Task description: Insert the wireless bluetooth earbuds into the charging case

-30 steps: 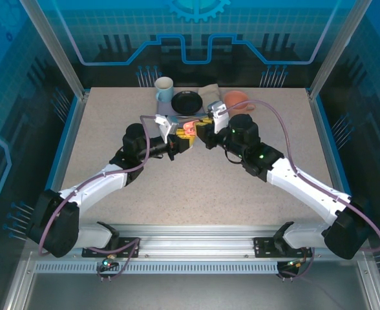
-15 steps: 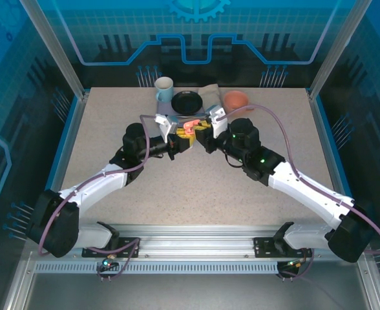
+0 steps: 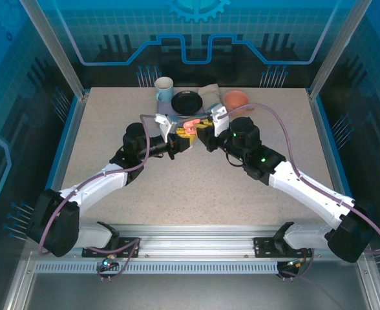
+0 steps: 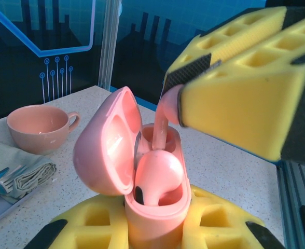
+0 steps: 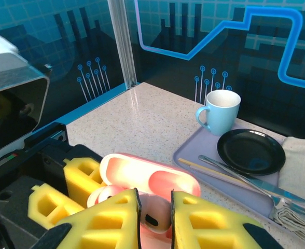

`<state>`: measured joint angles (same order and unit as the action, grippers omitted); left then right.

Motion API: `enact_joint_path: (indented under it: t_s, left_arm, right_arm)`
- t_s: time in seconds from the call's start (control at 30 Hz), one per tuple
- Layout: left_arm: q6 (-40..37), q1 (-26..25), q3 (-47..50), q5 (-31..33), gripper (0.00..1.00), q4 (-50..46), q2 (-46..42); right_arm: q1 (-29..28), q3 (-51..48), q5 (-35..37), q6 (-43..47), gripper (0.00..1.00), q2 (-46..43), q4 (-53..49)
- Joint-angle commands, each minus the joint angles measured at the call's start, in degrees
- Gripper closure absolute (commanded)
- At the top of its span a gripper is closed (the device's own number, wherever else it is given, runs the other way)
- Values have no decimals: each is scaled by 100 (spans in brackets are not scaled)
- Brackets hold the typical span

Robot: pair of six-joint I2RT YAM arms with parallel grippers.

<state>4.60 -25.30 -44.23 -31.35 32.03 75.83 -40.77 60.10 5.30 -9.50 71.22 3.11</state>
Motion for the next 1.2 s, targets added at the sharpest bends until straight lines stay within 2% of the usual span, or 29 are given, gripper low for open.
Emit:
enact_joint_path:
  t_s: [0.0,0.6,0.97,1.17]
  left_arm:
    - [124,-2,-229,-35,100,345,15]
    - [61,-5,-288,-36,100,338,2]
    - [74,-7,-338,-37,100,312,28]
    - [99,-8,-332,-29,100,334,59]
  right_arm:
    - [182,297,-153,-309,82,17,-134]
    - [325,277,-506,-406,83,66,-188]
    - [256,190,-688,-2,83,32,-275]
    - [246,232,-727,35,79,50,-330]
